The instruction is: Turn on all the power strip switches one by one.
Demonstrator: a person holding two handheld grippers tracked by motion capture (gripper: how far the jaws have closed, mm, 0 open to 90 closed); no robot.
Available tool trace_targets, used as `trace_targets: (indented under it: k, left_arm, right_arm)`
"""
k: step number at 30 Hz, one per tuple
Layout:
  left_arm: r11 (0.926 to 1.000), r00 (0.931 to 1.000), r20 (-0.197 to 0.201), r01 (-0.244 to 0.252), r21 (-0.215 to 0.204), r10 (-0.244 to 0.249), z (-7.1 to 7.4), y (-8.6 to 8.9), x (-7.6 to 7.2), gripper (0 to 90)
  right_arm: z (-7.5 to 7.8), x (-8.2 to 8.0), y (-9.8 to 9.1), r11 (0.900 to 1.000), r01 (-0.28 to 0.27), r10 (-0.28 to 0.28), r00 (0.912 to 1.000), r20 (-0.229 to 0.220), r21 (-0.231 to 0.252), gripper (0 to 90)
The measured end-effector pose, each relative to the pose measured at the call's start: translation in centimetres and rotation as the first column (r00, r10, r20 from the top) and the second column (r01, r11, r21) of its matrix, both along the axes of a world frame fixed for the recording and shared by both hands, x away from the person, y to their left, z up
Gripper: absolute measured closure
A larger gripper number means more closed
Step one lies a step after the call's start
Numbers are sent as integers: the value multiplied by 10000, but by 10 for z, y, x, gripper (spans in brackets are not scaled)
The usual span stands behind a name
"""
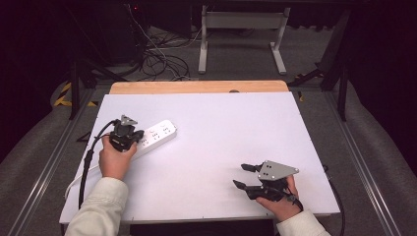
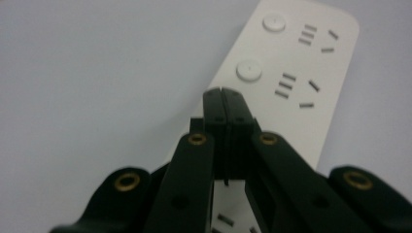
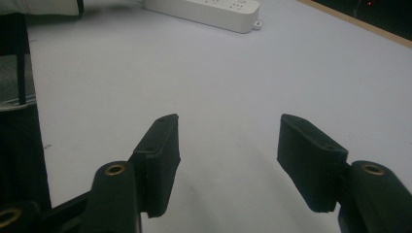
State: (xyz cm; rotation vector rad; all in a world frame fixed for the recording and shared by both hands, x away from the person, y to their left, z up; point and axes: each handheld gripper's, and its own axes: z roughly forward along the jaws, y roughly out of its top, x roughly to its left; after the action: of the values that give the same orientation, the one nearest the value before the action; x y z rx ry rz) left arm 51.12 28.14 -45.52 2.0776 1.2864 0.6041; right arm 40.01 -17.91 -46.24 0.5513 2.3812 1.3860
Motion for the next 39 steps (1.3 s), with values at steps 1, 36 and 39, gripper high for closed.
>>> trace_targets:
  k: [1, 36, 39]
  left_arm:
    - [9999, 9997, 233, -82, -69, 83, 4, 3, -2, 899]
    - [9951, 9984, -185, 521, -839, -538, 2, -21, 26, 898]
    - [9953, 9983, -227, 519, -820, -539, 0, -21, 28, 897]
  right_arm:
    - [0, 0, 0, 10000, 10, -10, 10000, 2, 21, 413]
    - [-1, 2, 0, 10000, 12, -12, 10000, -43, 2, 413]
    - [-1, 2, -1, 10000, 11, -11, 10000, -37, -5, 413]
